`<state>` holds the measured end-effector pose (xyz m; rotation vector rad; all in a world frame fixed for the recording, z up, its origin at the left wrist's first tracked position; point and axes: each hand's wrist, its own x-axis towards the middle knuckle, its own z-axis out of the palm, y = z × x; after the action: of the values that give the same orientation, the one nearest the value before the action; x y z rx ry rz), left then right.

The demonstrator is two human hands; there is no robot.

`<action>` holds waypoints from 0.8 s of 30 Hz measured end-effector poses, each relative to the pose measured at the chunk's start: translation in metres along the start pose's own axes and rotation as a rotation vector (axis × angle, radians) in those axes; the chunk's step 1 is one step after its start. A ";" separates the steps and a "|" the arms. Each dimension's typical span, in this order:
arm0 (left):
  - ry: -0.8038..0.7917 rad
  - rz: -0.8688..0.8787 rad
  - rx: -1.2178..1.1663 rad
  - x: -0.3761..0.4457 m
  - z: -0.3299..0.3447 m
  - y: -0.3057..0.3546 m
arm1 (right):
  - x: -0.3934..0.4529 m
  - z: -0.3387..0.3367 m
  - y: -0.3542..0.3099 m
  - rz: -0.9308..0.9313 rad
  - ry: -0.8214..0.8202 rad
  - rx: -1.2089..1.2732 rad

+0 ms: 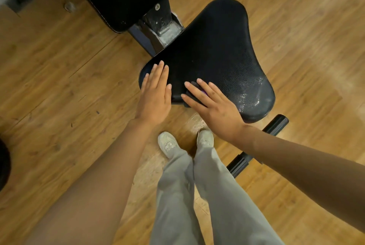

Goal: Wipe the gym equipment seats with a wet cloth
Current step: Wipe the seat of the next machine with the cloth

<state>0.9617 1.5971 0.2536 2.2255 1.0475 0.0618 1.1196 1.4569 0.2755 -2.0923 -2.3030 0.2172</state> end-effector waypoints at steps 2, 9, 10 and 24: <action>-0.004 0.022 -0.006 0.000 -0.002 -0.004 | 0.000 0.000 -0.003 -0.012 -0.020 -0.072; -0.006 0.060 -0.009 -0.002 -0.003 -0.013 | 0.021 0.003 -0.016 -0.018 -0.052 -0.096; 0.007 0.054 -0.007 -0.002 -0.002 -0.011 | 0.016 0.002 -0.010 -0.015 -0.048 -0.091; 0.006 -0.054 0.179 -0.009 0.014 0.021 | -0.045 -0.022 0.028 0.231 0.021 0.071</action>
<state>0.9742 1.5740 0.2572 2.3561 1.1554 -0.0506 1.1545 1.4166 0.2978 -2.3097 -2.0070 0.2750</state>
